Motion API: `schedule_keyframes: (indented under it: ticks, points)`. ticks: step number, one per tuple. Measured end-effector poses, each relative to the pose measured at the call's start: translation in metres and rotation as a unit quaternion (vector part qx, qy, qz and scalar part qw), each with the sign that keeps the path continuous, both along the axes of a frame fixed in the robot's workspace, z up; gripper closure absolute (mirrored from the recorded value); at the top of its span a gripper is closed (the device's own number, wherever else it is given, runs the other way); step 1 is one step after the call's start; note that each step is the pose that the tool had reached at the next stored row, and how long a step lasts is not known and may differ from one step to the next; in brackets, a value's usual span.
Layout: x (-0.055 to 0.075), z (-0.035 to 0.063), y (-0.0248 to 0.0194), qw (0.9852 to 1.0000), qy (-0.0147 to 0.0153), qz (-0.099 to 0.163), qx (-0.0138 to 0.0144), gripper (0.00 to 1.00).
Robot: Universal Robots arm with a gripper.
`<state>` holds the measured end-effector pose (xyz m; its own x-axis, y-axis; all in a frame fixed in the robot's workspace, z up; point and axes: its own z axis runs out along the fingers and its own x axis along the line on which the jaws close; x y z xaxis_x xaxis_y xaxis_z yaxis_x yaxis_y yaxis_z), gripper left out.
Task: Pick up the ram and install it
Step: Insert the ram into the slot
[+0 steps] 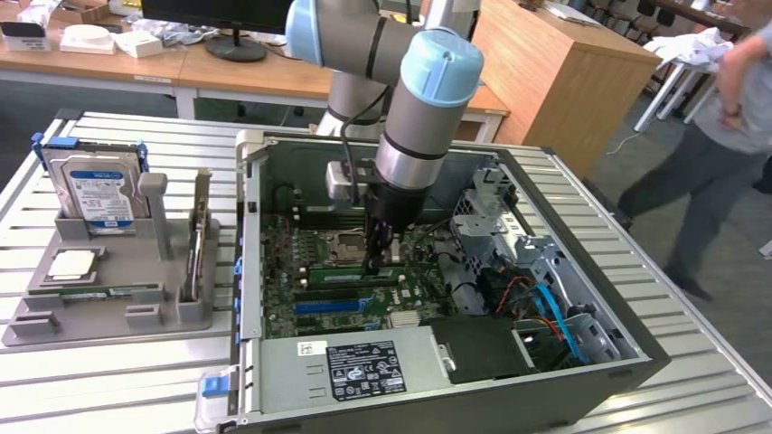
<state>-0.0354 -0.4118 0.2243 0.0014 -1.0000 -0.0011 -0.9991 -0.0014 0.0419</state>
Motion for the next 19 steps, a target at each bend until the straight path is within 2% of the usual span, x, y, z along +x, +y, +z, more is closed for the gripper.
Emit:
schedule_keyframes:
  ticks: [11,12,13,14,15,19]
  points:
    - [0.0,-0.0012,0.0,1.0,0.0,0.0,0.0,0.88]
    - [0.0,-0.0012,0.0,1.0,0.0,0.0,0.0,0.87]
    - [0.0,-0.0012,0.0,1.0,0.0,0.0,0.0,0.82]
    - [0.0,-0.0012,0.0,1.0,0.0,0.0,0.0,0.82]
    - [0.0,-0.0012,0.0,1.0,0.0,0.0,0.0,0.75]
    - [0.0,-0.0012,0.0,1.0,0.0,0.0,0.0,0.75]
